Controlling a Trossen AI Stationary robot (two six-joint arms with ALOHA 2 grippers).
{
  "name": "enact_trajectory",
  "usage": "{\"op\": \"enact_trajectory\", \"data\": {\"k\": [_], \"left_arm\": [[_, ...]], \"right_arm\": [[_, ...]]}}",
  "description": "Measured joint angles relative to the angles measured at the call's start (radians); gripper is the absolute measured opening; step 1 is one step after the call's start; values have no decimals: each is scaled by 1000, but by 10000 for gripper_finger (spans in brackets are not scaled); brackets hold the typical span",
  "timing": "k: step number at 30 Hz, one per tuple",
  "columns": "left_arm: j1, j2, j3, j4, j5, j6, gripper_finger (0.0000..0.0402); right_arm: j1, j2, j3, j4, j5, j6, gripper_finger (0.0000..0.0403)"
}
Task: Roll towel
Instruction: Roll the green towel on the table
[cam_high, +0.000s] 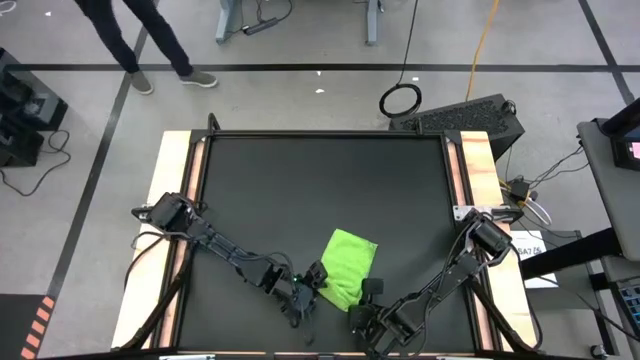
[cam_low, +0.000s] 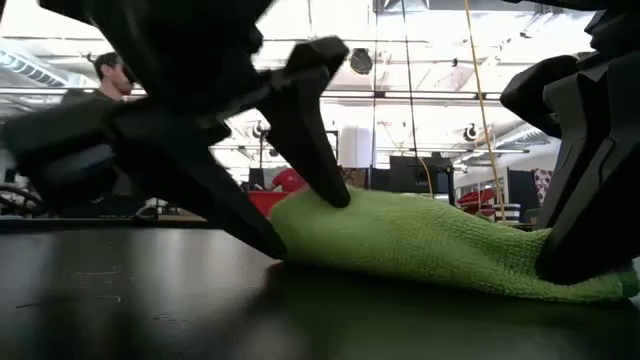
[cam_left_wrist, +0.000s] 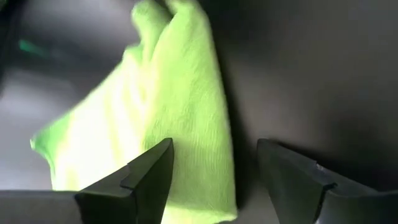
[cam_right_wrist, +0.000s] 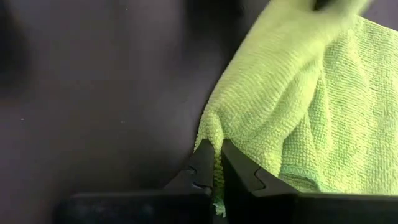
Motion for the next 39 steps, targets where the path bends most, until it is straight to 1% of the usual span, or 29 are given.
{"op": "enact_trajectory", "data": {"k": [2,6,9,14,20,24,26,28,31,33,35,39], "left_arm": [[25,0,0,-15,15,-49,238],[75,4,0,-33,114,-149,237],[90,16,3,-40,149,-176,226],[93,37,5,-40,191,-184,182],[90,44,4,-48,202,-187,109],[95,45,3,-52,225,-228,53],[103,46,3,-52,250,-258,29],[114,46,3,-52,280,-294,14],[142,47,2,-47,350,-375,13],[168,47,2,-46,425,-435,13],[197,48,2,-48,501,-497,13],[247,50,1,-39,639,-595,13]], "right_arm": [[0,0,0,3,-2,-1,2],[0,0,1,11,-22,-2,2],[0,0,1,11,-25,-2,3],[0,-4,1,10,-35,-10,19],[1,-24,1,-15,-30,-25,47],[17,-61,0,-58,56,-38,83],[35,-79,0,-72,113,-74,110],[58,-88,0,-69,170,-130,139],[93,-85,0,-56,236,-223,179],[112,-71,0,-41,262,-275,197],[123,-49,0,-12,277,-322,207],[130,-4,0,53,325,-395,209]]}}
